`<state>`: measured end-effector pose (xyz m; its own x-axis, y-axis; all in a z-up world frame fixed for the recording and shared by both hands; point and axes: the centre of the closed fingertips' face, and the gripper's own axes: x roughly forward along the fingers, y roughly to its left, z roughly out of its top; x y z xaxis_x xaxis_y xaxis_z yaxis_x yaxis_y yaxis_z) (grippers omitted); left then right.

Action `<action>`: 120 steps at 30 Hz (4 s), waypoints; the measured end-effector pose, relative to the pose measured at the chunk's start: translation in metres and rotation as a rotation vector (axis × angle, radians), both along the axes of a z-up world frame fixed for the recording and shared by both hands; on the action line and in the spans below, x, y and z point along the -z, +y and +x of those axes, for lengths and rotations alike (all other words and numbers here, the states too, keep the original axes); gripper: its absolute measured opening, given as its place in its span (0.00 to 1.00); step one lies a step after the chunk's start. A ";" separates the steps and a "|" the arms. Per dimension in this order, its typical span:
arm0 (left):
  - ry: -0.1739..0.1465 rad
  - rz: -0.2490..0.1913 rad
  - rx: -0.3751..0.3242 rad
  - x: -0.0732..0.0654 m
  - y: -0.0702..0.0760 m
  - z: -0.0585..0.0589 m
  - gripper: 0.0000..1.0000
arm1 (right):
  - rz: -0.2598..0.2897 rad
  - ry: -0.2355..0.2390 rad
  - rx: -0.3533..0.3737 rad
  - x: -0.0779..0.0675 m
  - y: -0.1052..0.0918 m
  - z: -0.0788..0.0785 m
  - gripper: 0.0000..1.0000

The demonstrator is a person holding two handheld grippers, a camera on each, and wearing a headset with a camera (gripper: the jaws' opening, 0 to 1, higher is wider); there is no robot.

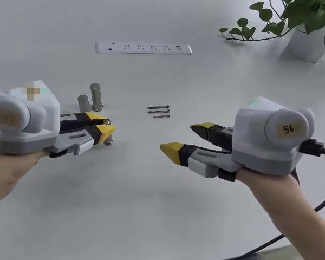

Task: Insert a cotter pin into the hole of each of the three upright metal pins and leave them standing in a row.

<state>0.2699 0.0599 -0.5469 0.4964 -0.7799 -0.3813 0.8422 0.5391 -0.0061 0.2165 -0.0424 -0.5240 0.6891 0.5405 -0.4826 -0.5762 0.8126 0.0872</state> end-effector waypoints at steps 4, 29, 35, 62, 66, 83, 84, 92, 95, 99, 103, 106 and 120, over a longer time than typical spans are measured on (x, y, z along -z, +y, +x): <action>0.011 -0.016 0.013 0.002 -0.006 -0.002 0.06 | 0.002 0.000 0.004 0.000 -0.002 0.000 0.44; 0.037 -0.009 0.055 0.011 -0.009 -0.005 0.08 | 0.004 0.020 0.009 0.007 -0.002 0.000 0.44; 0.040 -0.018 0.050 0.009 -0.010 -0.005 0.15 | 0.002 0.019 0.008 0.006 -0.004 0.002 0.44; 0.114 0.015 -0.187 -0.013 0.029 -0.032 0.67 | -0.248 0.035 -0.305 0.015 -0.007 0.067 0.24; 0.123 0.021 -0.236 -0.015 0.037 -0.037 0.75 | -0.306 0.055 -0.365 0.025 -0.005 0.071 0.21; 0.095 0.030 -0.361 -0.021 0.058 -0.053 0.74 | -0.500 0.089 -0.506 0.057 -0.005 0.102 0.08; 0.099 0.025 -0.371 -0.020 0.060 -0.054 0.74 | -0.507 0.093 -0.513 0.058 -0.005 0.104 0.07; 0.105 0.024 -0.399 -0.018 0.068 -0.059 0.73 | -0.593 0.117 -0.576 0.070 -0.005 0.110 0.05; 0.098 0.031 -0.410 -0.019 0.072 -0.060 0.72 | -0.649 0.105 -0.622 0.074 -0.005 0.110 0.03; 0.094 0.036 -0.410 -0.018 0.075 -0.061 0.72 | -0.720 0.101 -0.659 0.083 -0.009 0.114 0.03; 0.096 0.046 -0.406 -0.016 0.077 -0.064 0.69 | -0.719 0.124 -0.674 0.089 -0.011 0.119 0.03; 0.105 0.038 -0.407 -0.015 0.077 -0.065 0.69 | -0.714 0.133 -0.681 0.088 -0.010 0.121 0.03; 0.103 0.012 -0.409 -0.016 0.077 -0.066 0.65 | -0.674 0.257 -0.735 0.090 -0.008 0.123 0.01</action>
